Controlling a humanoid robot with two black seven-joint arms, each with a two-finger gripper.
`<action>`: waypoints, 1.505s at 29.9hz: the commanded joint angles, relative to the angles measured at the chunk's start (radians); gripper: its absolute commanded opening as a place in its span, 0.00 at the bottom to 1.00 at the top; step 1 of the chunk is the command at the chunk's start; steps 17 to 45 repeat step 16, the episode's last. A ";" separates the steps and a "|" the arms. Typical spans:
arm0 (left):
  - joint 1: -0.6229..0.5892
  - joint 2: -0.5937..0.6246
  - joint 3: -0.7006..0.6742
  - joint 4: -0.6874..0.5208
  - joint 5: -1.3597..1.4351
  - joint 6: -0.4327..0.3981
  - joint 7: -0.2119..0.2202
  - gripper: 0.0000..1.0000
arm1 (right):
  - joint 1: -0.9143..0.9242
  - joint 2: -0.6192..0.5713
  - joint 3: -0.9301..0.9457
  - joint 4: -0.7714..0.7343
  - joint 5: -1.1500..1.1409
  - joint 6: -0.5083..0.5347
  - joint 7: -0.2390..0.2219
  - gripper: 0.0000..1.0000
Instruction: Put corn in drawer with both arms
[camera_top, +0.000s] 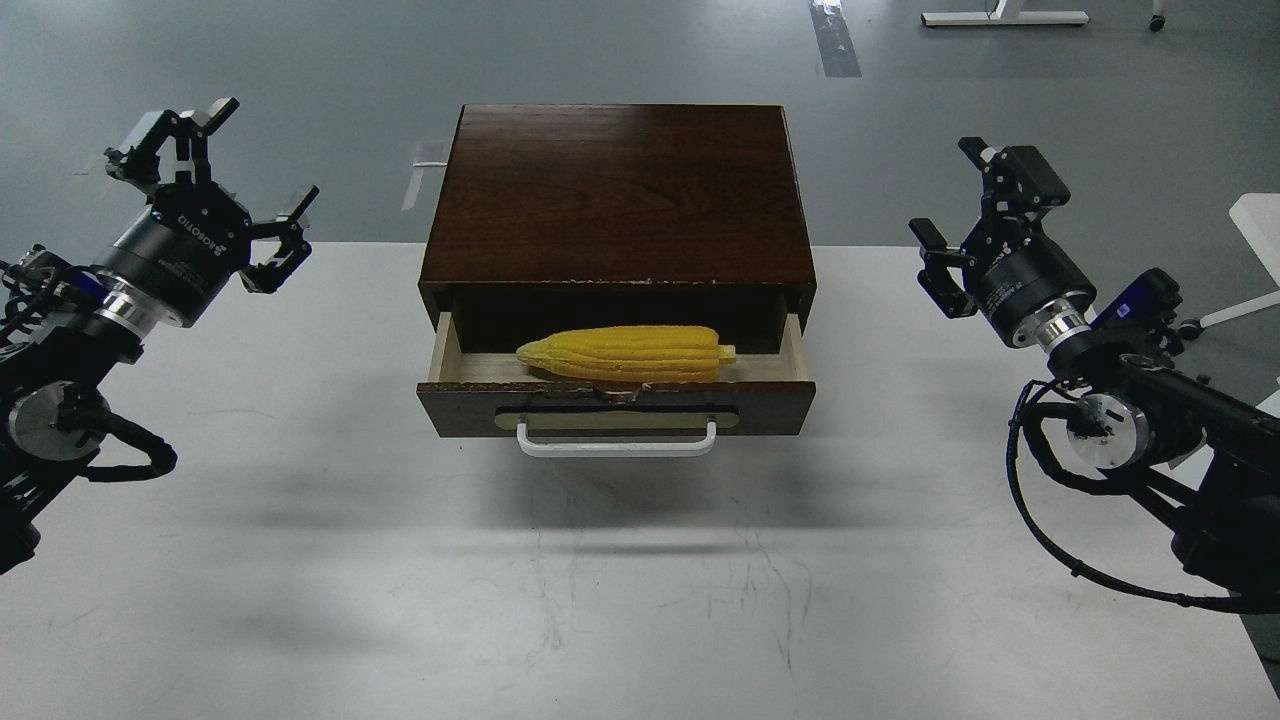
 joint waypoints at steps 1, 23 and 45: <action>0.003 -0.003 -0.001 0.000 0.001 0.000 0.000 0.98 | -0.008 0.045 0.002 -0.027 -0.003 -0.005 0.000 1.00; 0.018 -0.035 -0.001 0.000 0.037 0.000 0.000 0.98 | -0.028 0.066 0.005 -0.029 -0.003 -0.004 0.000 1.00; 0.018 -0.035 -0.001 0.000 0.037 0.000 0.000 0.98 | -0.028 0.066 0.005 -0.029 -0.003 -0.004 0.000 1.00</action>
